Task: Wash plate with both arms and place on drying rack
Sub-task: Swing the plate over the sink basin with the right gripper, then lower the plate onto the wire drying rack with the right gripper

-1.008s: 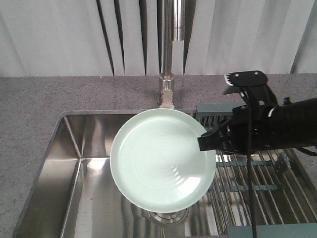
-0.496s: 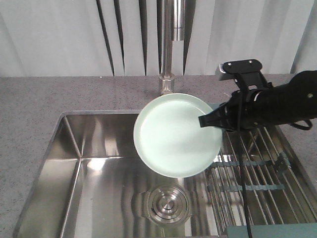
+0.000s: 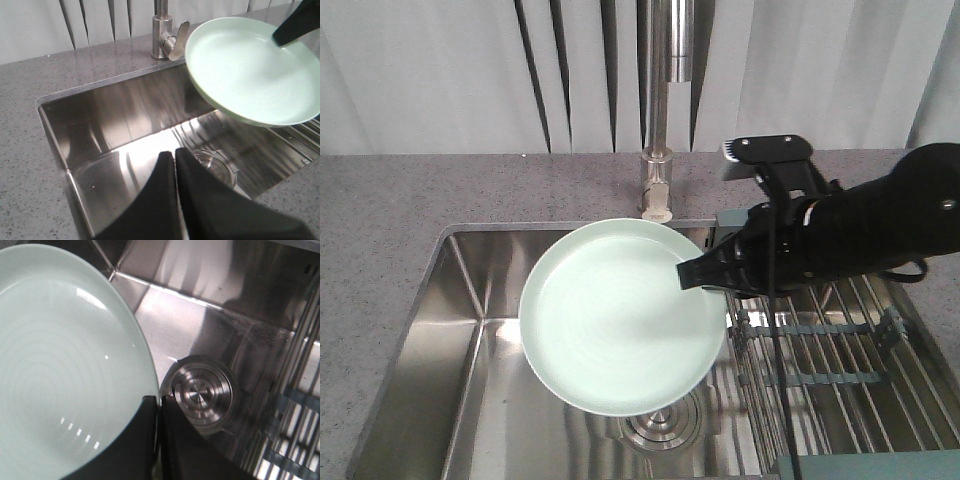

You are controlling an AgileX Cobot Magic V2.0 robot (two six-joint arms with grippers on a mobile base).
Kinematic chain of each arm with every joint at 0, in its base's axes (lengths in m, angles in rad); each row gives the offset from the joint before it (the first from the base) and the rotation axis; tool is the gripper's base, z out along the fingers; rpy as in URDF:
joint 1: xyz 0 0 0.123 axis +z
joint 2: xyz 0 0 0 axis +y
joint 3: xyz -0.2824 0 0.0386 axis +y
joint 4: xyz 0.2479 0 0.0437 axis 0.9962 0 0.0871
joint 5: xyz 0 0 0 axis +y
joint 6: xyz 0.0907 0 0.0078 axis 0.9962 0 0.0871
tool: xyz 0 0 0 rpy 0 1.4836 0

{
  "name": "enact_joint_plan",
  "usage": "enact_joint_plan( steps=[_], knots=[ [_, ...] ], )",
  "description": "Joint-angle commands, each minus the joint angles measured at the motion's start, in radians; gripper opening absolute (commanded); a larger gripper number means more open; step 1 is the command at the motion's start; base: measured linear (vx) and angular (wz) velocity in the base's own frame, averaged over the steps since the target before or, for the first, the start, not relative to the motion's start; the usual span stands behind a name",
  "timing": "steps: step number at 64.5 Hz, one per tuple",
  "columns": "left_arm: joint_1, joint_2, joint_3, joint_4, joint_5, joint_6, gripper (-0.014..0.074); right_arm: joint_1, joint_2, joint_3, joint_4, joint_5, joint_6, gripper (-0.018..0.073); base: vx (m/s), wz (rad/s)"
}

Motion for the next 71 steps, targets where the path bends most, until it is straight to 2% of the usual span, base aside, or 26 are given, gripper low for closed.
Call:
enact_joint_plan(
  steps=[1,12,22,29,32,37,48,54,62,71],
  knots=[
    [0.003,0.011,-0.023,-0.039,-0.055,-0.001,-0.0006,0.005,0.039,-0.048,0.010,-0.171,0.035,-0.0001,0.00,0.00],
    [0.003,0.011,-0.023,-0.039,-0.055,-0.001,-0.0006,-0.083,0.100,-0.131,-0.015,-0.185,0.039,-0.0001,0.00,0.00],
    [0.003,0.011,-0.023,-0.039,-0.055,-0.001,-0.0006,-0.165,0.059,-0.163,-0.099,-0.013,0.039,-0.0001,0.00,0.00],
    [0.003,0.011,-0.023,-0.039,-0.055,-0.001,-0.0006,-0.168,0.003,-0.159,-0.196,0.132,0.053,-0.0001,0.00,0.00],
    [0.003,0.011,-0.023,-0.039,-0.055,-0.001,-0.0006,-0.153,-0.022,-0.159,-0.196,0.207,0.063,-0.0001,0.00,0.00],
    [0.003,0.011,-0.023,-0.039,-0.055,-0.001,-0.0006,-0.111,-0.054,-0.159,-0.186,0.254,0.080,-0.0001,0.00,0.00],
    [0.003,0.011,-0.023,-0.039,-0.055,-0.001,-0.0006,0.067,-0.040,-0.159,-0.189,0.155,0.207,-0.0001,0.00,0.00],
    [0.003,0.011,-0.023,-0.039,-0.055,-0.001,-0.0006,0.119,0.022,-0.164,-0.194,0.036,0.242,-0.0001,0.00,0.00],
    [0.003,0.011,-0.023,-0.039,-0.055,-0.001,-0.0006,0.095,0.104,-0.197,-0.201,-0.075,0.260,-0.0001,0.00,0.00],
    [0.003,0.011,-0.023,-0.039,-0.055,0.000,-0.0006,-0.011,0.135,-0.244,-0.231,-0.043,0.256,-0.0001,0.00,0.00]
  ],
)
